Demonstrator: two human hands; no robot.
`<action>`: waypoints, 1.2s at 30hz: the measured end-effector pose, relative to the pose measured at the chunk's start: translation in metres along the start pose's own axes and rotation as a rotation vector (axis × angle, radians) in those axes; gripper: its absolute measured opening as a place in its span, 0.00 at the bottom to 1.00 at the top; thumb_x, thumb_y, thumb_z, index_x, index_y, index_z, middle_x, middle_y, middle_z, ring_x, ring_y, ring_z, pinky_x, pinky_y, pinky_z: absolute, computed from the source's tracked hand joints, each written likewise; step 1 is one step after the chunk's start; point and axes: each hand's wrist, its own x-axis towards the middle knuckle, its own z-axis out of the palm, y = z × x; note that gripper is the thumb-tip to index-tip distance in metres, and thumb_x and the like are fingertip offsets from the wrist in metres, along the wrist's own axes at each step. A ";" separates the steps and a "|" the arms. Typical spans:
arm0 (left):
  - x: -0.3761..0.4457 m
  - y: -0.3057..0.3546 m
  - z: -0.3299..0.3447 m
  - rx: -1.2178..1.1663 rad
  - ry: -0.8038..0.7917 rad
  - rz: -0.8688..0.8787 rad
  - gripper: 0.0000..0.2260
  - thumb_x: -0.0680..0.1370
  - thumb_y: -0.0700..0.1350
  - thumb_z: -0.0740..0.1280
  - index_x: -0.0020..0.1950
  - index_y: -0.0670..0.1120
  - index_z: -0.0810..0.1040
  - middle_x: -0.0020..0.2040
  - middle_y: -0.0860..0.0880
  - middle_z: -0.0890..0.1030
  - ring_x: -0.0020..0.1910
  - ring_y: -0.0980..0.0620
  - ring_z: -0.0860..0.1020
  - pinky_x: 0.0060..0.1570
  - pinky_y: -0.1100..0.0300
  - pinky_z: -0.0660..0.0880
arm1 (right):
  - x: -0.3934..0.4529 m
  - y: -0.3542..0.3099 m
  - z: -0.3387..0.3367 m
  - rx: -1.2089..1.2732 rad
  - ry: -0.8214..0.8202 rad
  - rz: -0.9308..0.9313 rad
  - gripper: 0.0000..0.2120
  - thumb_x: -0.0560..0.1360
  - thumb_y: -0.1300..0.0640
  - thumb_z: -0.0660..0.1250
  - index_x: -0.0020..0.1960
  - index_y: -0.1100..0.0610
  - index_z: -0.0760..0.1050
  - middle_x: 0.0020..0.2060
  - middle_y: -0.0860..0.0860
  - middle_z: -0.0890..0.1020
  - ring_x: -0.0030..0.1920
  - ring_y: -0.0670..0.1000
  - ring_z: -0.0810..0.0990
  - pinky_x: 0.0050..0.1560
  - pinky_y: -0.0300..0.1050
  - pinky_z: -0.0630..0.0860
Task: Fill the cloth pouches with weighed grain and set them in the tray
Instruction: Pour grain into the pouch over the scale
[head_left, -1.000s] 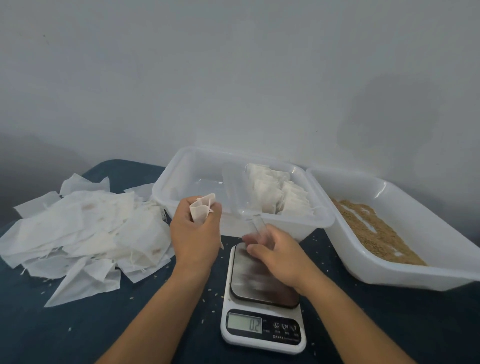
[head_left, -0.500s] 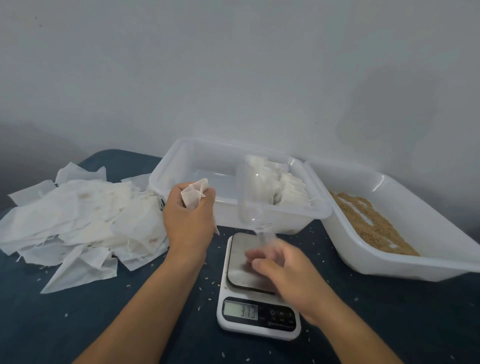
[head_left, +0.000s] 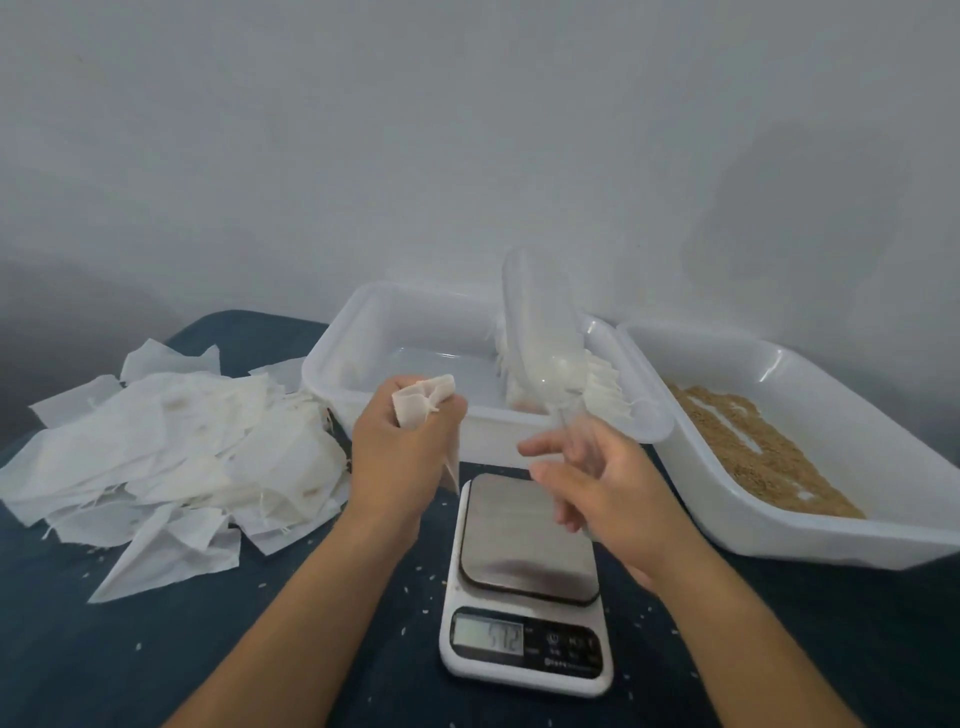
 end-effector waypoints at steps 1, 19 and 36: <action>-0.003 -0.002 0.002 0.012 -0.100 -0.042 0.06 0.68 0.50 0.75 0.41 0.57 0.80 0.34 0.57 0.79 0.33 0.59 0.76 0.31 0.63 0.75 | 0.005 0.001 -0.004 0.002 0.011 -0.030 0.10 0.78 0.59 0.72 0.51 0.43 0.82 0.45 0.48 0.86 0.32 0.46 0.79 0.34 0.39 0.77; -0.027 -0.001 0.007 -0.190 -0.974 -0.409 0.08 0.80 0.44 0.70 0.58 0.50 0.85 0.45 0.50 0.85 0.45 0.58 0.83 0.46 0.67 0.77 | -0.003 0.030 -0.014 0.131 -0.145 -0.292 0.17 0.77 0.58 0.75 0.47 0.34 0.79 0.58 0.52 0.84 0.39 0.53 0.82 0.37 0.40 0.78; -0.028 -0.011 0.009 -0.047 -1.007 -0.431 0.18 0.75 0.53 0.75 0.61 0.45 0.83 0.51 0.47 0.80 0.50 0.53 0.76 0.53 0.62 0.74 | -0.006 0.037 -0.021 0.115 -0.105 -0.297 0.12 0.77 0.69 0.73 0.47 0.72 0.69 0.41 0.53 0.84 0.32 0.43 0.80 0.33 0.37 0.77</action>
